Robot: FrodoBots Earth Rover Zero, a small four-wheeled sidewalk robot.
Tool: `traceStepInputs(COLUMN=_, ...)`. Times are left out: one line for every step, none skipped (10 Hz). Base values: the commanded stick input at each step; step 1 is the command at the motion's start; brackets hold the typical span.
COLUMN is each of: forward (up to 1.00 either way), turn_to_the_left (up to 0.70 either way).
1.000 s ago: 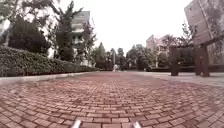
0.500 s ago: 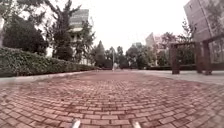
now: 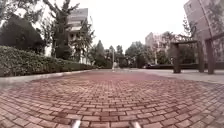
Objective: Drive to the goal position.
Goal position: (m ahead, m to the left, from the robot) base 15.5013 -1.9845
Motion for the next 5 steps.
traceStepInputs(forward=0.70, turn_to_the_left=0.00)
traceStepInputs(forward=0.70, turn_to_the_left=-0.03)
traceStepInputs(forward=0.70, turn_to_the_left=-0.12)
traceStepInputs(forward=0.70, turn_to_the_left=-0.11)
traceStepInputs(forward=0.70, turn_to_the_left=-0.11)
